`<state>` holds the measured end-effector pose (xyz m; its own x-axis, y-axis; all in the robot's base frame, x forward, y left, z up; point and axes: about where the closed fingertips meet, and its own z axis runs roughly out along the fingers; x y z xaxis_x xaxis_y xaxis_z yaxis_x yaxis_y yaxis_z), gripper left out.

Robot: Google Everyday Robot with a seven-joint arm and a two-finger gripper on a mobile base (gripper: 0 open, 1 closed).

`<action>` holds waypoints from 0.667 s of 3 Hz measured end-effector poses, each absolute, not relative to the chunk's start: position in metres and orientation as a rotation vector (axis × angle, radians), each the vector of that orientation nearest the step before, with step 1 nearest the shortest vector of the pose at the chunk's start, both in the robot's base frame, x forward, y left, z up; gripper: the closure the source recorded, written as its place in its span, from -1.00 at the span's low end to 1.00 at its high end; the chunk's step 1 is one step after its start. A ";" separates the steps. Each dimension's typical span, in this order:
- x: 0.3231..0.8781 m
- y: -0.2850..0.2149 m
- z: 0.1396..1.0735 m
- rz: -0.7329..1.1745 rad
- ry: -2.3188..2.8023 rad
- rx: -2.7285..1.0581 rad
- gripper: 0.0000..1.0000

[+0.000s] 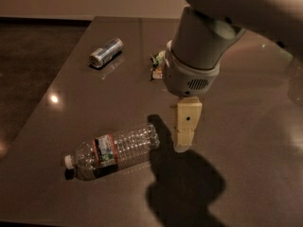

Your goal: Move water bottle near redbull can

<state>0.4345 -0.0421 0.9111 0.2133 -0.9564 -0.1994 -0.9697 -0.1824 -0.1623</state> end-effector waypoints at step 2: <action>0.419 -0.015 0.876 0.126 1.775 -2.355 -1.00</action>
Offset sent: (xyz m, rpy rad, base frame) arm -0.0258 0.0426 -0.0576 -0.0516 0.0997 0.1158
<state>0.4189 -0.0147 0.8761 0.2798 -0.9428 -0.1810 -0.9590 -0.2655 -0.0994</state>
